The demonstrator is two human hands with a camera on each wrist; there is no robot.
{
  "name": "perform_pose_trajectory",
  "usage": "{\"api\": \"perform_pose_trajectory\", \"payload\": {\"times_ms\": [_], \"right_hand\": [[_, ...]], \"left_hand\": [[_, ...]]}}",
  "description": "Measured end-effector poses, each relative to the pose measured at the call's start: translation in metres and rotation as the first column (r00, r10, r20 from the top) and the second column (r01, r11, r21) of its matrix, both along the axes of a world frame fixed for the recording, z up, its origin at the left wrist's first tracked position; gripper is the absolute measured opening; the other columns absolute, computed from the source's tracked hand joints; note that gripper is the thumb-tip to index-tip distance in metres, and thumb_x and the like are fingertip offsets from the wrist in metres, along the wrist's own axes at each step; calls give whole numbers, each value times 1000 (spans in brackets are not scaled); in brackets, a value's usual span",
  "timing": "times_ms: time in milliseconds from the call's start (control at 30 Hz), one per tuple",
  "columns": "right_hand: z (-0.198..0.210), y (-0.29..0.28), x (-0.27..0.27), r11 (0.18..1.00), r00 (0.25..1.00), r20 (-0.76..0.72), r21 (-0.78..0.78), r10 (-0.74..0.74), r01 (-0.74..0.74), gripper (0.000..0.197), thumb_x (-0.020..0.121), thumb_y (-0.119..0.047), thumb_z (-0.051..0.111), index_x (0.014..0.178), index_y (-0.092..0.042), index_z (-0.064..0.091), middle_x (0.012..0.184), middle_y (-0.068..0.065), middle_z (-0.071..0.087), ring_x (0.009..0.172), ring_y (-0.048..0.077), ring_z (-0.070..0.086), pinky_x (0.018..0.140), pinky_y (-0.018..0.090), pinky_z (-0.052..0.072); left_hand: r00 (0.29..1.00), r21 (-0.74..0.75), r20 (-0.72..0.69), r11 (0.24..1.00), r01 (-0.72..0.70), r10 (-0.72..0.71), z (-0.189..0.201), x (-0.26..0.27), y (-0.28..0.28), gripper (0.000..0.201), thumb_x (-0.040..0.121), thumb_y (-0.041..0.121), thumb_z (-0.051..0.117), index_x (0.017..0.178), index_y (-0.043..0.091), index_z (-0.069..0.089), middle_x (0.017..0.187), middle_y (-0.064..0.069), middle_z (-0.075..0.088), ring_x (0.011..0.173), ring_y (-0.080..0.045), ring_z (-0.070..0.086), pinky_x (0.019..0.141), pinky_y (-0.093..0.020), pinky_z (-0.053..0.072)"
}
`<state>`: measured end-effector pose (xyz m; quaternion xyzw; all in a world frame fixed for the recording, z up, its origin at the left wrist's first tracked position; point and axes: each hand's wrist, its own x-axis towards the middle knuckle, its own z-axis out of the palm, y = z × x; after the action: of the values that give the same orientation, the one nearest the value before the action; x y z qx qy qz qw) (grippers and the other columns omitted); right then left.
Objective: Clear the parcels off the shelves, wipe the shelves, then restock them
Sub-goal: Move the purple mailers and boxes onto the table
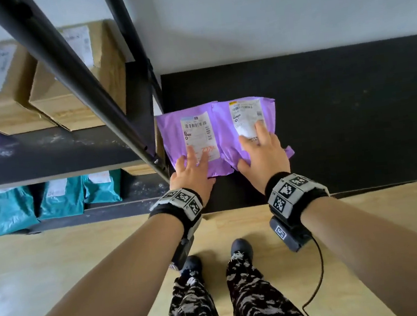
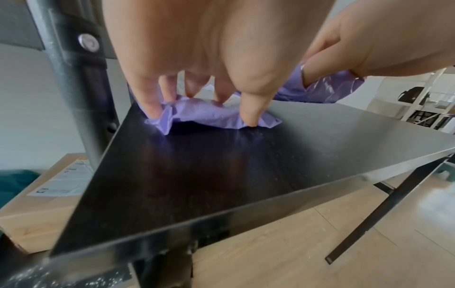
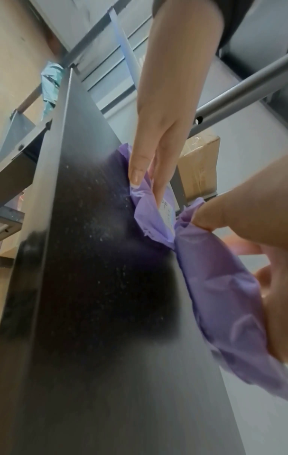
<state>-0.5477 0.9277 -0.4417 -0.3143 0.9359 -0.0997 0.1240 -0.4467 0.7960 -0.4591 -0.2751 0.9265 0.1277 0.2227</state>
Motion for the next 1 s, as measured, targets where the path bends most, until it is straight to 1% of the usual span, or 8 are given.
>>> {"api": "perform_pose_trajectory", "payload": {"times_ms": [133, 233, 367, 500, 600, 833, 933, 1000], "right_hand": [[-3, -5, 4, 997, 999, -39, -80, 10, -13, 51, 89, -31, 51, 138, -22, 40, 155, 13, 9, 133, 34, 24, 105, 44, 32], [-9, -15, 11, 995, 995, 10, -33, 96, -96, 49, 91, -32, 48, 138, -21, 38, 156, 13, 5, 137, 38, 17, 109, 47, 30], [-20, -21, 16, 977, 984, 113, 150, 136, -152, 54, 96, -40, 41, 145, -25, 24, 156, 14, -10, 141, 45, 1, 117, 50, 12], [-13, -21, 14, 979, 985, 123, 149, 121, -139, 52, 95, -40, 42, 143, -29, 25, 156, 15, -14, 141, 47, -8, 116, 52, 1], [-4, -22, 16, 983, 988, 84, 124, 129, -139, 56, 96, -42, 40, 147, -27, 22, 156, 18, -11, 142, 43, -10, 116, 49, -3], [25, -43, 46, 990, 988, 73, 31, 137, -139, 60, 97, -33, 42, 148, -13, 18, 157, 15, 4, 145, 32, -2, 118, 39, 1], [35, -62, 73, 991, 991, 25, -5, 133, -133, 57, 95, -28, 46, 145, -9, 24, 153, 14, 19, 143, 31, 10, 118, 38, 10], [41, -77, 97, 991, 991, -6, -21, 132, -132, 54, 94, -28, 48, 141, -8, 31, 147, 13, 29, 138, 30, 21, 114, 37, 20]], "left_hand": [[998, -32, 46, 998, 48, -46, 1, 1, -6, 66, 96, 44, 41, 150, 31, 5, 158, -3, -10, 145, -29, 3, 115, -46, 18], [999, 3, -5, 999, 43, -43, 4, 1, -12, 60, 97, 36, 39, 149, 32, 10, 159, 0, -3, 145, -27, 6, 116, -45, 16], [999, 13, -41, 1000, 25, -25, 3, 7, -18, 61, 96, 29, 42, 150, 24, 13, 159, 2, 1, 145, -23, 7, 118, -41, 15], [998, 0, -69, 1000, 6, -6, 7, 16, -18, 61, 96, 28, 43, 150, 20, 15, 159, 0, 4, 145, -23, 9, 118, -39, 14], [992, 21, -125, 1000, -8, 11, 15, 20, -18, 59, 95, 24, 45, 149, 19, 19, 158, -3, 10, 144, -23, 15, 118, -39, 18], [970, 72, -242, 997, 12, 5, 34, 42, -30, 53, 96, 22, 43, 147, 20, 27, 154, -1, 25, 140, -22, 26, 116, -38, 23], [947, 87, -322, 996, 8, 20, 49, 67, -44, 49, 94, 20, 45, 142, 20, 37, 148, -1, 37, 134, -24, 37, 112, -38, 30], [932, 83, -363, 996, 17, 14, 60, 92, -58, 46, 94, 20, 44, 140, 19, 40, 146, -2, 40, 133, -24, 39, 111, -38, 32]]}}
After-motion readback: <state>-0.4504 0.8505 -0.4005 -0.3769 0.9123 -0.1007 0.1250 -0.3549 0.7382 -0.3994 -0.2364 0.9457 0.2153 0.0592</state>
